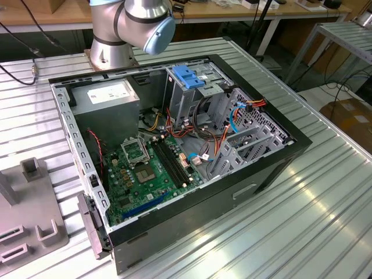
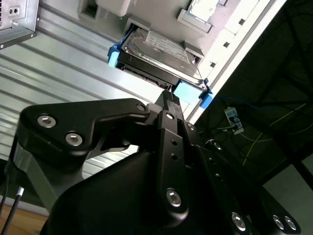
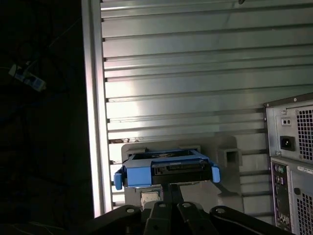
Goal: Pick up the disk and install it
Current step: 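Reach for the disk, then pick up the disk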
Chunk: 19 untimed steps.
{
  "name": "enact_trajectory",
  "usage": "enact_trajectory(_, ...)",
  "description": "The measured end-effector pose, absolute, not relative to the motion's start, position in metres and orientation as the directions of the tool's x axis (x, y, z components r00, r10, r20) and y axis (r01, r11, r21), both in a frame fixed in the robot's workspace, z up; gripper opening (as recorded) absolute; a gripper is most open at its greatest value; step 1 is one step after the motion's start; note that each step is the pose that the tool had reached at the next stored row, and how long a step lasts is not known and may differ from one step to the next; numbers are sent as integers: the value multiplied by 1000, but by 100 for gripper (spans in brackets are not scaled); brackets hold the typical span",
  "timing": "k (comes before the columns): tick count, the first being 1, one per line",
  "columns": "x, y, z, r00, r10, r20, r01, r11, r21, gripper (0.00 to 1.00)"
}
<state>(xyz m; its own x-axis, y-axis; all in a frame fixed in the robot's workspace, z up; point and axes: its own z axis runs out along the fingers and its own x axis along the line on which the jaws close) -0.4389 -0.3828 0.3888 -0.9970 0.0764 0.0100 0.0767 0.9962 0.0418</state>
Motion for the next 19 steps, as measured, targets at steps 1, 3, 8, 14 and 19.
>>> enact_trajectory(1,-440,-383,389,-997,76,10,77,996,42,10)
enact_trajectory(3,-444,-383,389,-997,76,11,77,996,42,10)
enact_trajectory(8,-456,-383,389,-997,76,13,77,996,42,10)
enact_trajectory(14,-463,-383,389,-997,76,14,77,996,41,10)
enact_trajectory(19,-463,-383,389,-997,76,14,77,996,41,10)
